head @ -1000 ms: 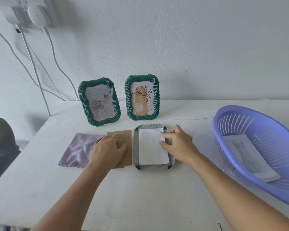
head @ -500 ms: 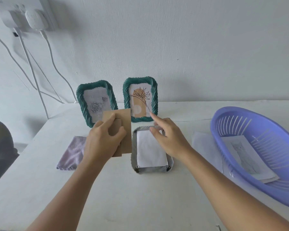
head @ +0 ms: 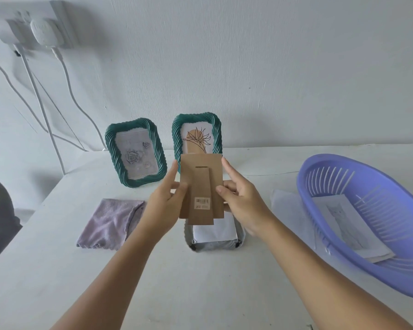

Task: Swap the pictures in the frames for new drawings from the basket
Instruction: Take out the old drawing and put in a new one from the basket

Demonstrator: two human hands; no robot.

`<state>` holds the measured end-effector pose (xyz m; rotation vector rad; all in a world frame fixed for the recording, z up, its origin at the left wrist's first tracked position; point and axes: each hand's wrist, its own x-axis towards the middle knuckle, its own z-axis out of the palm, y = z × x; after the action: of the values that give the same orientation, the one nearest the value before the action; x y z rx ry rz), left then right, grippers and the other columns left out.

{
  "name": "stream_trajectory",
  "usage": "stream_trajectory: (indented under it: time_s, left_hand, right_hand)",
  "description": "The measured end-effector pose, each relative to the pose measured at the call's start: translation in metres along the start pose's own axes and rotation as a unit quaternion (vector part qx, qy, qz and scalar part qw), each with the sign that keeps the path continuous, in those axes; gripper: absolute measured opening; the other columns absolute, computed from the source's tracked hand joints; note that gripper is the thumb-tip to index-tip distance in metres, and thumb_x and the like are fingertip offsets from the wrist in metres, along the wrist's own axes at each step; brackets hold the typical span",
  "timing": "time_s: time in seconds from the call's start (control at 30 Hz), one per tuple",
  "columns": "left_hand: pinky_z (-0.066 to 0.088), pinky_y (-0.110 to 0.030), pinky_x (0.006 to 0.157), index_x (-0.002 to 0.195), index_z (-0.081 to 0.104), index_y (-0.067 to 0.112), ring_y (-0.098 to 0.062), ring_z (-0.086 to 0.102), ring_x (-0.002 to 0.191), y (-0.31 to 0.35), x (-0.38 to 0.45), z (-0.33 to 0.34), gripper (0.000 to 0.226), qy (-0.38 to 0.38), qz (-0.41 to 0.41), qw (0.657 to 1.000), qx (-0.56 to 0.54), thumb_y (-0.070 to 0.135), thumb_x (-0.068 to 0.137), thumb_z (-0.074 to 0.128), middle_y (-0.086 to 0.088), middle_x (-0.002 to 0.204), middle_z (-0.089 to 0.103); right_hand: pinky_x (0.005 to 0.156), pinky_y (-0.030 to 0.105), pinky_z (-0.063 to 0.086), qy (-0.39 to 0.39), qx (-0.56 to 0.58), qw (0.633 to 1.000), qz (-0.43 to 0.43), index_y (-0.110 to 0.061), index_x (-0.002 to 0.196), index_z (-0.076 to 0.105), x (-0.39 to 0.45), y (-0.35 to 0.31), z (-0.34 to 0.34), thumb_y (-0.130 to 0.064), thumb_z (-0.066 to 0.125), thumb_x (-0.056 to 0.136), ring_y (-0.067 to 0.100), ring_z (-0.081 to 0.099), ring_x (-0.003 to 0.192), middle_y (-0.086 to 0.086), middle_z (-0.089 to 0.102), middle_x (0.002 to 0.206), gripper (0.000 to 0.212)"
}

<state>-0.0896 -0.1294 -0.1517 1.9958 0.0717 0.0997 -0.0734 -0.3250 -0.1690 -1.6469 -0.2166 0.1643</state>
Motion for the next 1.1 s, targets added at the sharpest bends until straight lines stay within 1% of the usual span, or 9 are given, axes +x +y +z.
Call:
stream_trajectory:
  time_s: [0.1, 0.2, 0.27, 0.4, 0.53, 0.67, 0.77, 0.93, 1.1]
  left_hand:
    - [0.050, -0.014, 0.066, 0.154, 0.021, 0.047, -0.001, 0.068, 0.074, 0.005, -0.007, -0.002, 0.063, -0.078, 0.006, 0.993, -0.086, 0.015, 0.107, 0.048, 0.012, 0.077, 0.071]
    - [0.059, -0.032, 0.085, 0.156, 0.025, 0.042, -0.017, 0.073, 0.089, 0.002, -0.005, -0.002, 0.067, -0.084, -0.001, 0.991, -0.101, 0.008, 0.105, 0.052, 0.001, 0.083, 0.075]
    - [0.058, -0.039, 0.091, 0.158, 0.025, 0.041, -0.024, 0.072, 0.093, -0.002, -0.003, -0.003, 0.068, -0.091, -0.009, 0.992, -0.084, 0.010, 0.104, 0.055, -0.005, 0.085, 0.075]
    - [0.048, -0.016, 0.068, 0.155, 0.024, 0.042, -0.001, 0.061, 0.070, -0.007, -0.005, 0.000, 0.068, -0.104, 0.006, 0.993, -0.055, 0.012, 0.103, 0.056, 0.013, 0.069, 0.068]
    - [0.047, -0.023, 0.068, 0.158, 0.023, 0.040, -0.005, 0.057, 0.067, -0.013, -0.003, 0.003, 0.069, -0.103, 0.002, 0.995, -0.017, 0.018, 0.103, 0.058, 0.013, 0.069, 0.067]
    - [0.055, -0.039, 0.078, 0.156, 0.026, 0.048, -0.016, 0.063, 0.074, -0.021, 0.001, 0.002, 0.069, -0.084, 0.018, 0.993, 0.085, 0.032, 0.099, 0.062, 0.000, 0.082, 0.069]
    - [0.053, -0.031, 0.074, 0.156, 0.029, 0.045, -0.009, 0.061, 0.071, -0.025, 0.002, 0.003, 0.069, -0.082, 0.023, 0.988, 0.130, 0.034, 0.098, 0.064, 0.000, 0.085, 0.069]
    - [0.052, -0.027, 0.074, 0.157, 0.029, 0.041, -0.008, 0.064, 0.080, -0.028, 0.002, 0.007, 0.069, -0.087, 0.025, 0.976, 0.196, 0.038, 0.097, 0.064, 0.007, 0.088, 0.068]
    - [0.041, -0.017, 0.064, 0.157, 0.031, 0.038, -0.009, 0.061, 0.083, -0.029, 0.001, 0.012, 0.068, -0.097, 0.023, 0.971, 0.218, 0.038, 0.097, 0.064, 0.003, 0.092, 0.066]
  right_hand:
    - [0.098, 0.061, 0.052, -0.004, 0.003, 1.000, 0.016, -0.050, 0.155, 0.023, -0.003, -0.001, -0.003, -0.013, 0.050, 0.106, 0.033, 0.069, 0.108, -0.005, 0.075, 0.113, 0.068]
    - [0.094, 0.062, 0.053, -0.005, 0.015, 0.999, 0.038, -0.046, 0.157, 0.023, -0.005, 0.000, -0.007, -0.010, 0.052, 0.105, 0.034, 0.069, 0.106, -0.002, 0.076, 0.109, 0.069]
    - [0.094, 0.063, 0.052, -0.006, 0.011, 0.999, 0.044, -0.046, 0.156, 0.024, -0.006, 0.001, -0.009, -0.009, 0.053, 0.104, 0.030, 0.068, 0.098, -0.001, 0.076, 0.105, 0.070]
    - [0.097, 0.063, 0.051, -0.012, 0.010, 0.999, 0.047, -0.043, 0.157, 0.024, -0.009, 0.003, -0.012, -0.007, 0.053, 0.104, 0.021, 0.067, 0.095, -0.003, 0.076, 0.105, 0.070]
    - [0.097, 0.061, 0.052, -0.015, 0.012, 0.998, 0.056, -0.042, 0.157, 0.023, -0.010, 0.006, -0.014, -0.007, 0.053, 0.104, 0.020, 0.064, 0.093, -0.002, 0.076, 0.105, 0.070]
    - [0.093, 0.030, 0.054, -0.025, -0.036, 0.998, 0.038, -0.040, 0.157, 0.022, -0.011, 0.009, -0.020, -0.012, 0.056, 0.103, 0.007, 0.064, 0.086, -0.004, 0.074, 0.098, 0.070]
    - [0.084, 0.013, 0.043, -0.025, -0.144, 0.989, 0.023, -0.037, 0.158, 0.023, -0.008, 0.011, -0.025, -0.018, 0.061, 0.100, -0.002, 0.051, 0.071, -0.013, 0.060, 0.082, 0.072]
    - [0.097, 0.033, 0.047, -0.029, -0.229, 0.972, 0.036, -0.040, 0.158, 0.025, -0.006, 0.018, -0.030, -0.027, 0.065, 0.097, -0.001, 0.054, 0.070, -0.011, 0.063, 0.090, 0.074]
    - [0.108, 0.036, 0.039, -0.029, -0.318, 0.946, 0.052, -0.045, 0.157, 0.023, -0.009, 0.021, -0.032, -0.041, 0.062, 0.097, -0.006, 0.058, 0.089, -0.017, 0.065, 0.100, 0.071]
